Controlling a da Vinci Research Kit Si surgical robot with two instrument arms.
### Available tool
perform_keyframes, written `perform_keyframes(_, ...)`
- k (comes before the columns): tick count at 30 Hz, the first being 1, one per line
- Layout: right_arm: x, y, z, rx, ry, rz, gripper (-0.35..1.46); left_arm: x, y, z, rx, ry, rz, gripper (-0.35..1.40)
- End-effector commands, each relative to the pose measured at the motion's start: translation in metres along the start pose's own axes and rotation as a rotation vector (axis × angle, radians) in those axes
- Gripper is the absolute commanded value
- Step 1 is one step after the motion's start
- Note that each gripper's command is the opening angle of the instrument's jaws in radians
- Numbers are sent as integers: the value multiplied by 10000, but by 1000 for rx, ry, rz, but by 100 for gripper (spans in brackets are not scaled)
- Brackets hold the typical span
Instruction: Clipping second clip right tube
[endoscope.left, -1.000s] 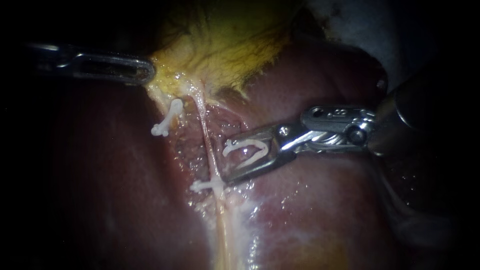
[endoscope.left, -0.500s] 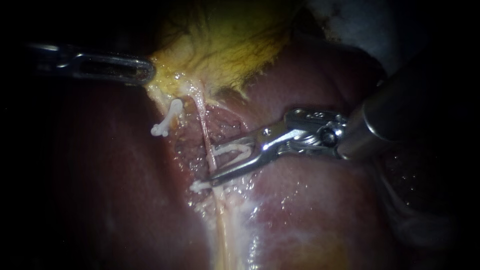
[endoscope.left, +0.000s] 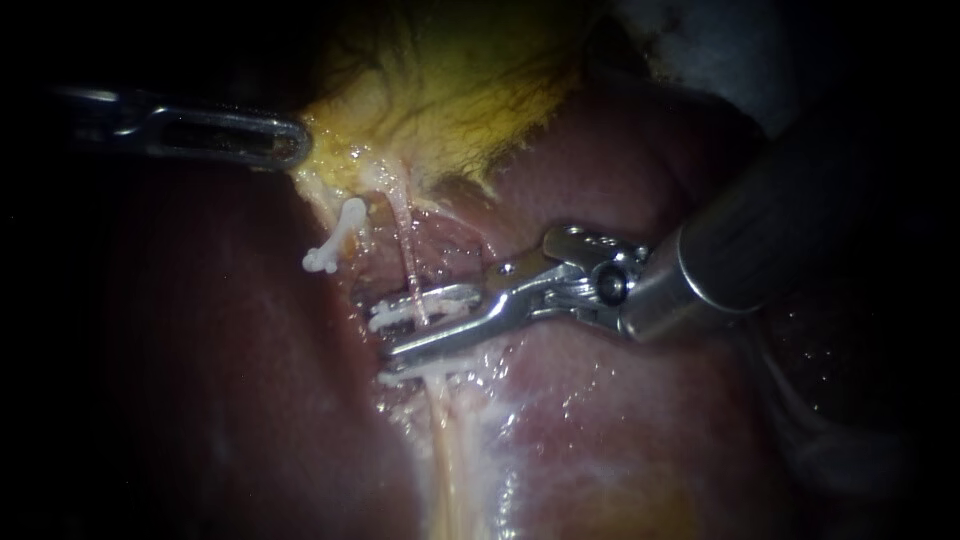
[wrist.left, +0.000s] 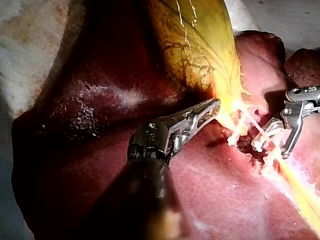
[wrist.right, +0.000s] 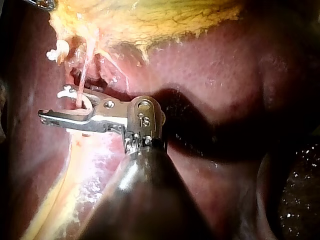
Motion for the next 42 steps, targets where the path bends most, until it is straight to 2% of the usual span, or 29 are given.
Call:
perform_keyframes(1, 2, -4, 1, -10, 9, 2, 50, 0, 0, 0, 0, 0, 0, -35)
perform_keyframes(5, 12, -17, 4, -16, 20, 11, 48, 0, 0, 0, 0, 0, 0, -35)
perform_keyframes(9, 17, -24, 6, -9, 11, 20, 45, 0, 0, 0, 0, 0, 0, -35)
perform_keyframes(20, 7, -42, 14, 42, -55, 45, 37, 0, 0, 0, 0, 0, 0, -35)
perform_keyframes(27, 8, -44, 18, 41, -52, 49, 29, 0, 0, 0, 0, 0, 0, -35)
perform_keyframes(30, 12, -43, 17, 34, -43, 52, 19, 0, 0, 0, 0, 0, 0, -35)
perform_keyframes(39, 16, -42, 15, 20, -40, 96, -35, 0, 0, 0, 0, 0, 0, -35)
perform_keyframes(42, 16, -42, 15, 19, -42, 107, -35, 0, 0, 0, 0, 0, 0, -35)
